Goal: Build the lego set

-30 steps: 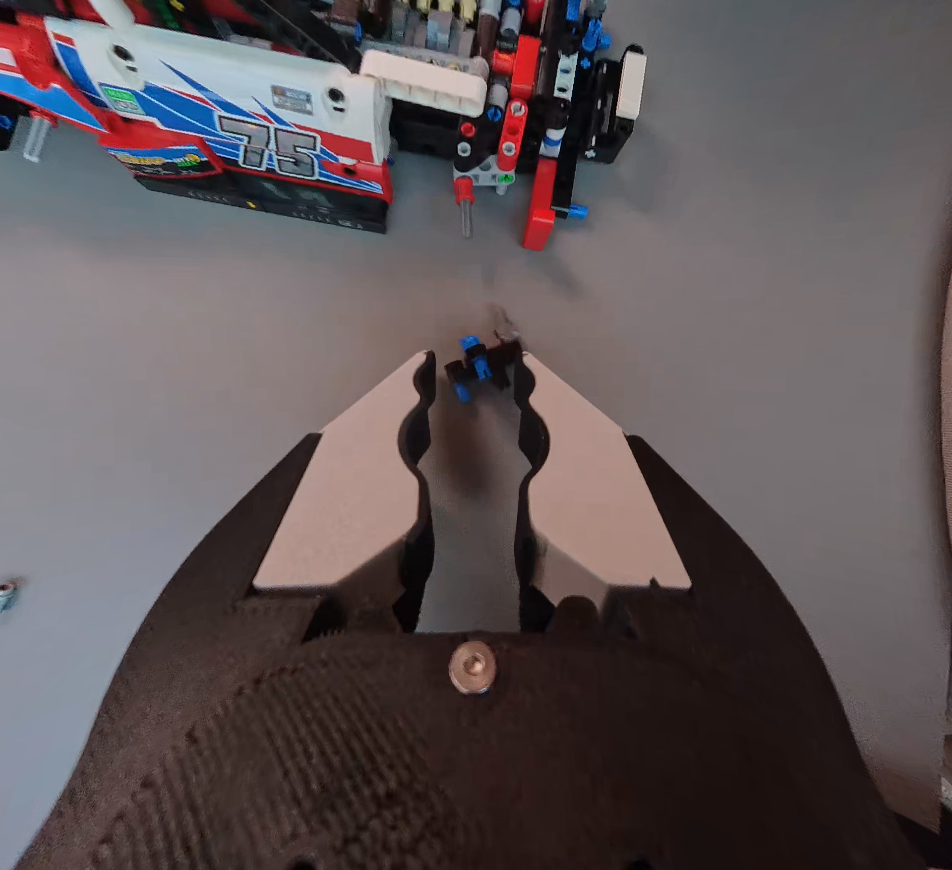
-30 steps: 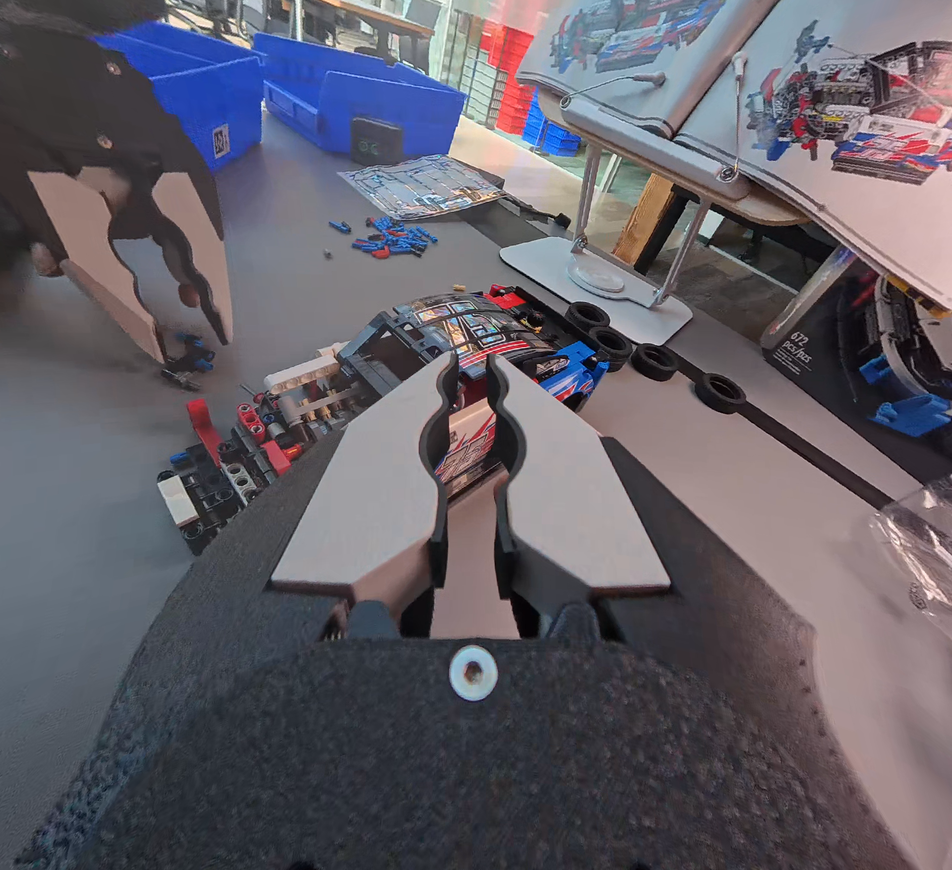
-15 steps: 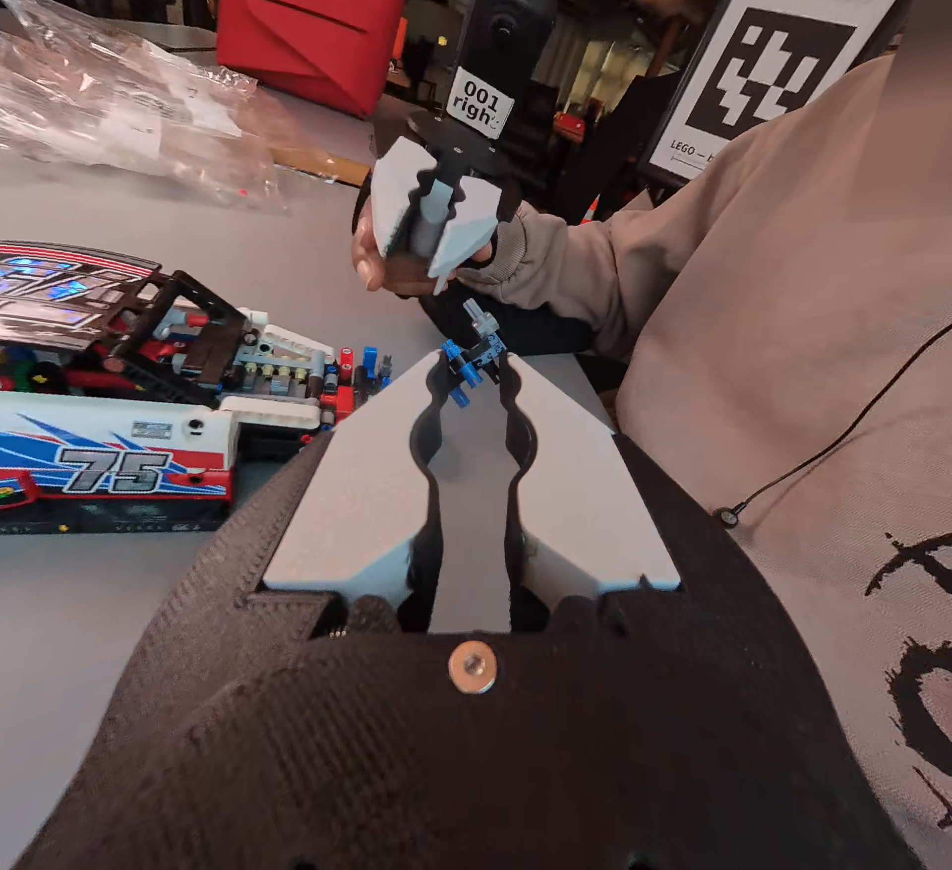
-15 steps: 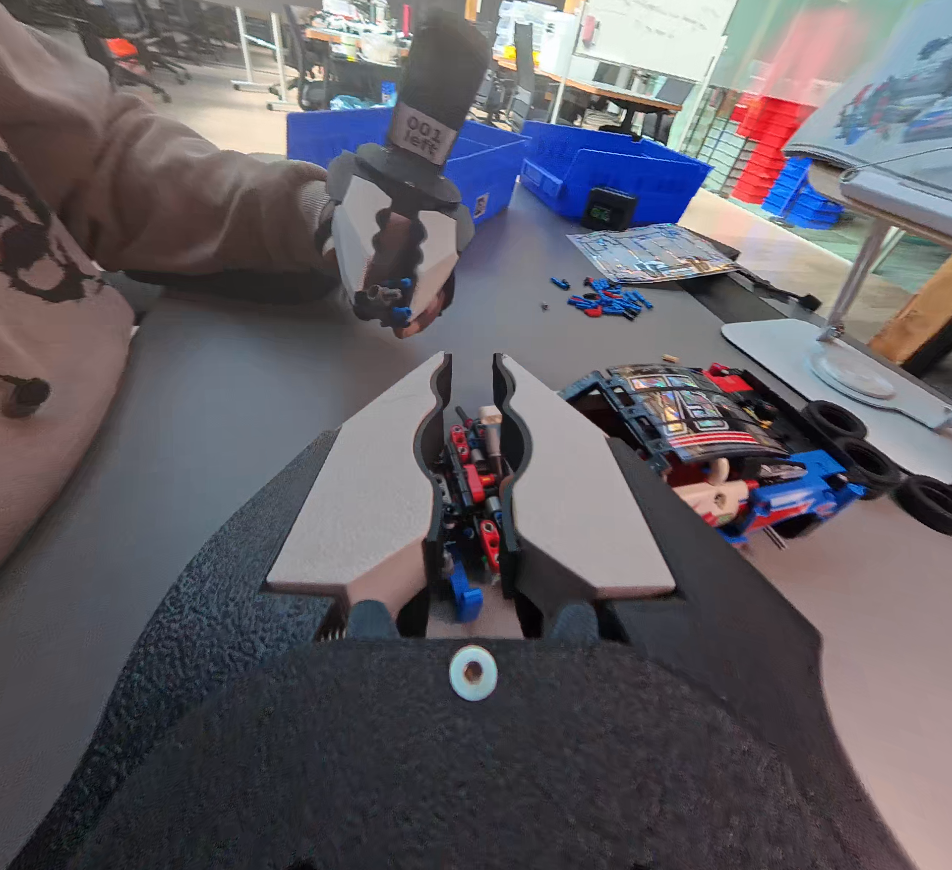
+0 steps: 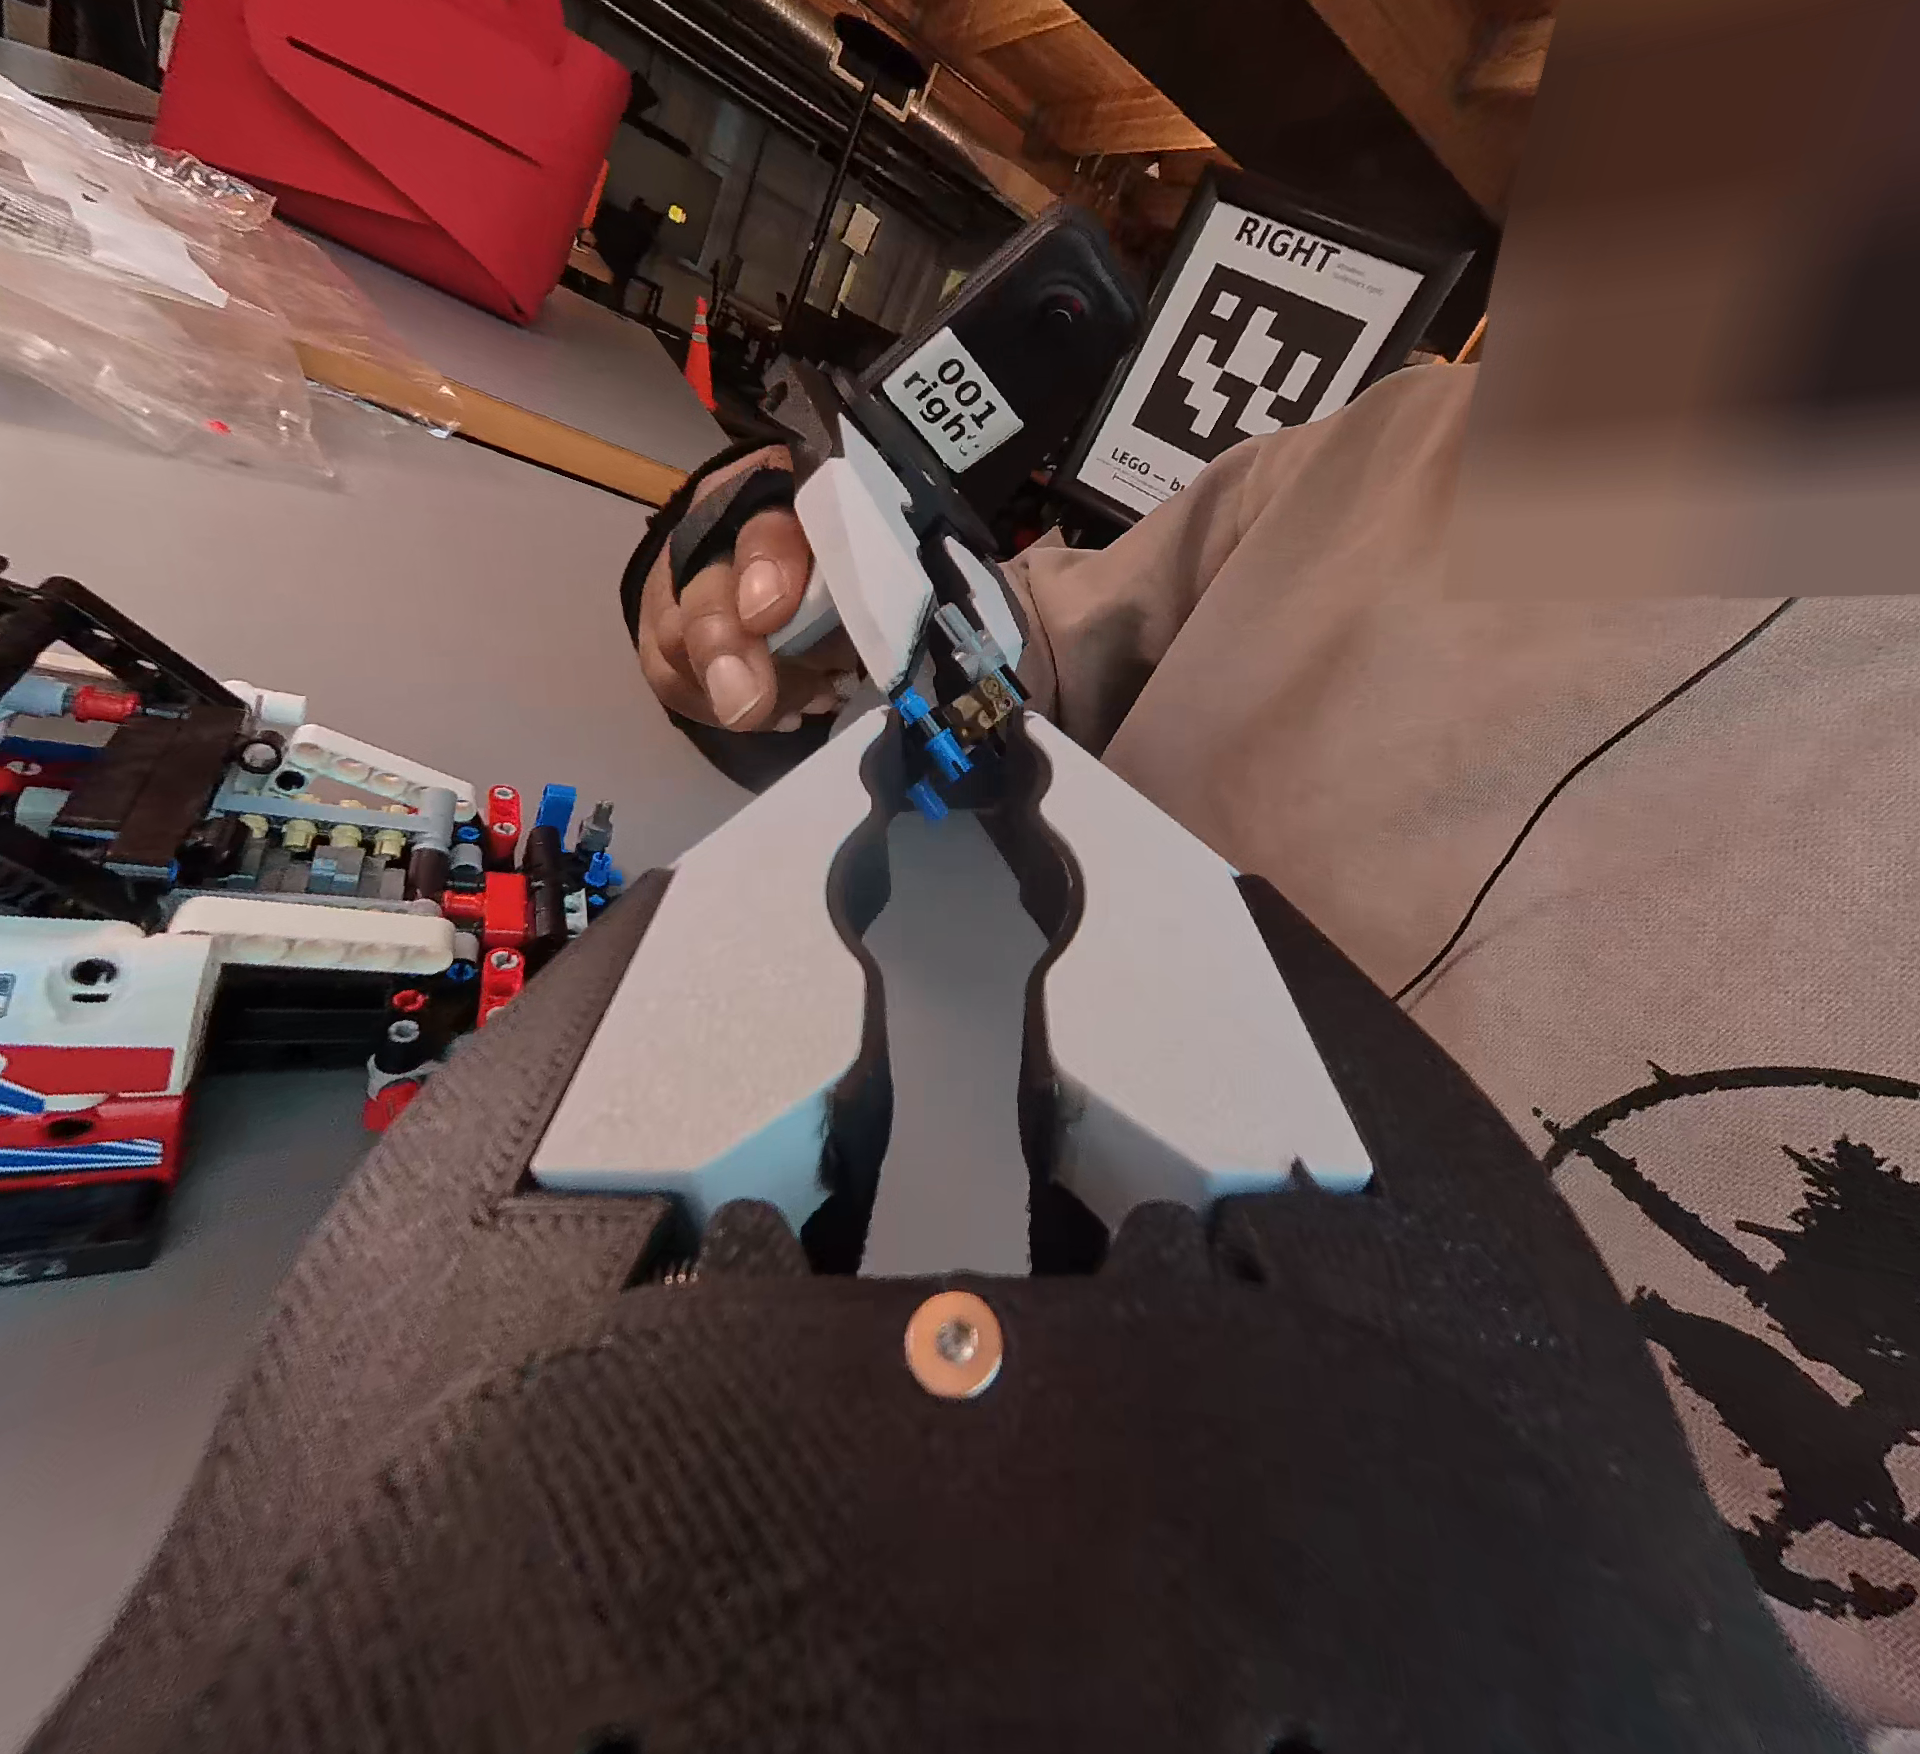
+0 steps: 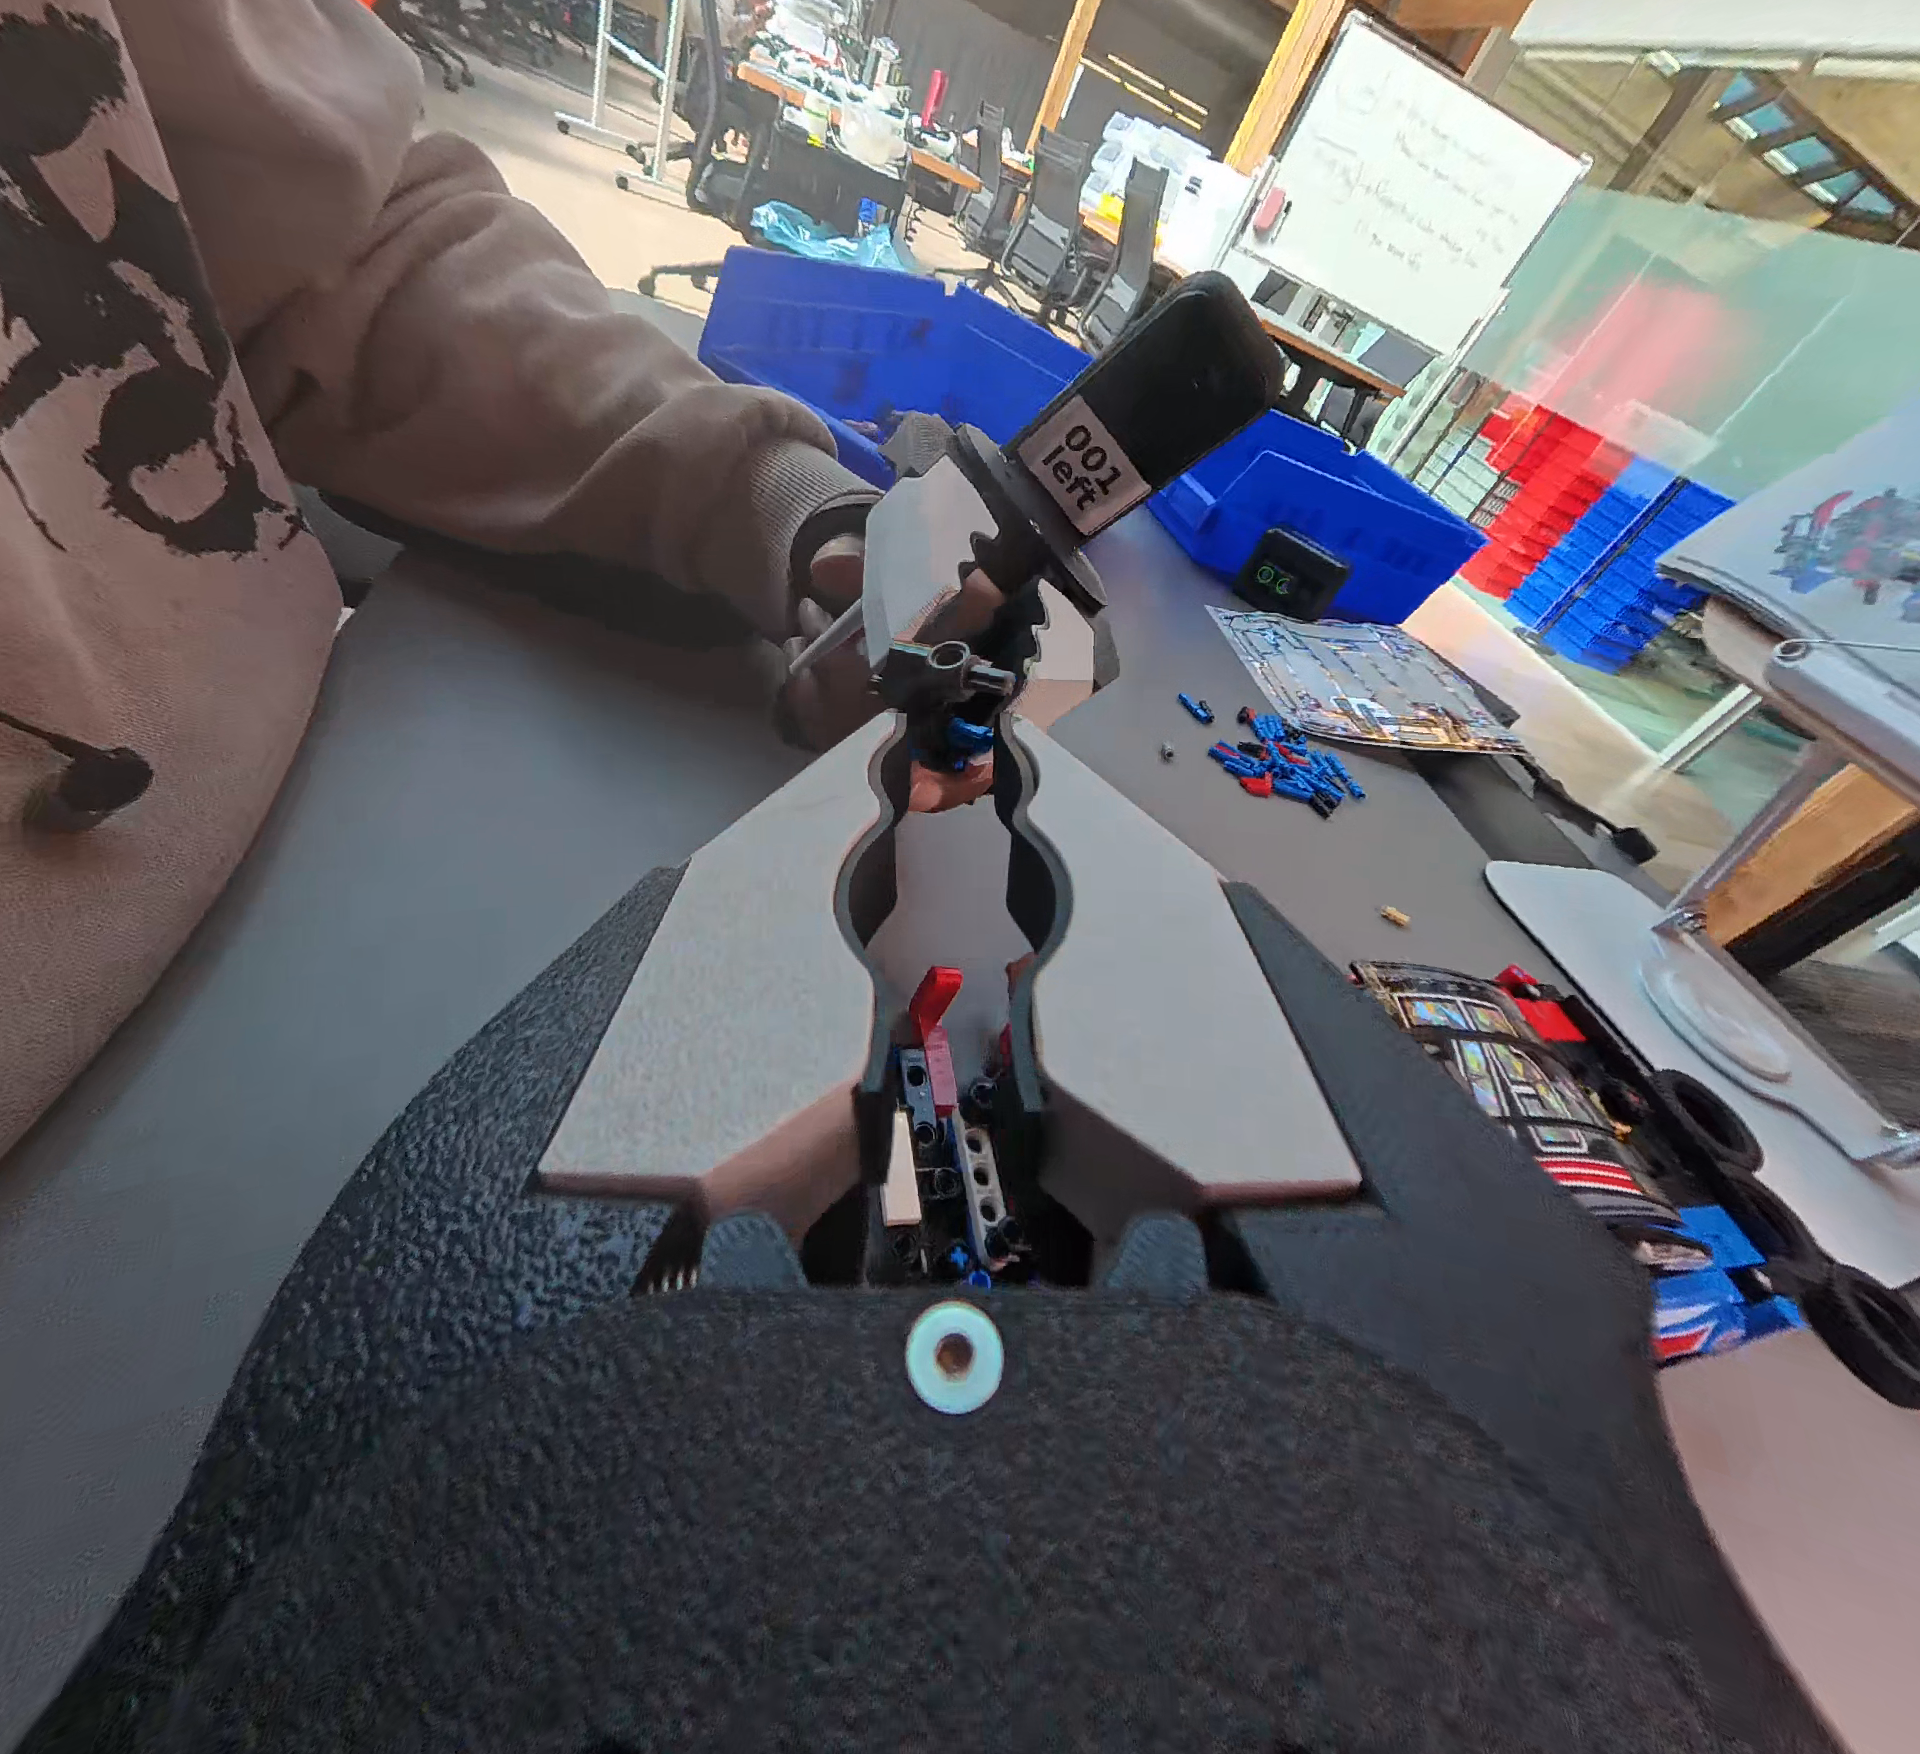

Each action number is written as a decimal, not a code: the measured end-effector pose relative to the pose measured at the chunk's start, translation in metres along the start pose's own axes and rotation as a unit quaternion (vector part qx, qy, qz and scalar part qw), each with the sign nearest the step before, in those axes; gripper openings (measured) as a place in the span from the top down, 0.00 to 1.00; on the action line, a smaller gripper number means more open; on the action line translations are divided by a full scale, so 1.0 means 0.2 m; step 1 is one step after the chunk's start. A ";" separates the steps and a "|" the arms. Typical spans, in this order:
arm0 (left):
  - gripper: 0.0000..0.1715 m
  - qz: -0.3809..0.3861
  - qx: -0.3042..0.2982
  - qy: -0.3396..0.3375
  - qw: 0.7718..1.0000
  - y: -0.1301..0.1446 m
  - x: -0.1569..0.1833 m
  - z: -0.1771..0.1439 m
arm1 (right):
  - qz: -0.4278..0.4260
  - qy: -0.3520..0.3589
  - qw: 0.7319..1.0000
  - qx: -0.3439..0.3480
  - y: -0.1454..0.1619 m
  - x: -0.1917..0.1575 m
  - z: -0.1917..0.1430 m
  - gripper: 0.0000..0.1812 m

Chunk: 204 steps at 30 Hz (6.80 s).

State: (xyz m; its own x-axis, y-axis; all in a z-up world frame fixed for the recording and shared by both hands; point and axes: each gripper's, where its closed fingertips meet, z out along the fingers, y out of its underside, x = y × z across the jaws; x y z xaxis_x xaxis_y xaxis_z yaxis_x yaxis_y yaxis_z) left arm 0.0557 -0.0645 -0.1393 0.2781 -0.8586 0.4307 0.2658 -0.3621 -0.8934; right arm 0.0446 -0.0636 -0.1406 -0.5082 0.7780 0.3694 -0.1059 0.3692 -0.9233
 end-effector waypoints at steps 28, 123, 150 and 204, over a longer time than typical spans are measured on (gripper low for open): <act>0.97 0.164 -0.127 -0.212 0.955 0.06 -0.17 -0.03 | 0.067 0.000 0.994 -0.090 0.17 0.05 -0.02 0.99; 0.97 0.126 -0.358 -0.290 0.879 0.38 -0.42 -0.04 | 0.112 -0.064 0.955 -0.268 0.44 0.03 -0.25 0.92; 0.97 0.112 -0.387 -0.292 0.867 0.38 -0.43 -0.02 | 0.027 -0.123 0.895 -0.428 0.54 -0.01 -0.09 1.00; 0.97 0.051 -0.420 -0.293 0.858 0.39 -0.46 0.01 | 0.040 -0.162 0.875 -0.454 0.56 0.00 -0.12 1.00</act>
State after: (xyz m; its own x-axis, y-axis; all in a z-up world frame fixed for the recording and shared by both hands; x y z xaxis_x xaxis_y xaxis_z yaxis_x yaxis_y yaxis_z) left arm 0.0526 -0.0129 -0.2491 0.7415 -0.6610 0.1151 -0.4774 -0.6402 -0.6019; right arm 0.0538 -0.0093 -0.2410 -0.7139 0.6894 0.1230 0.5891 0.6862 -0.4267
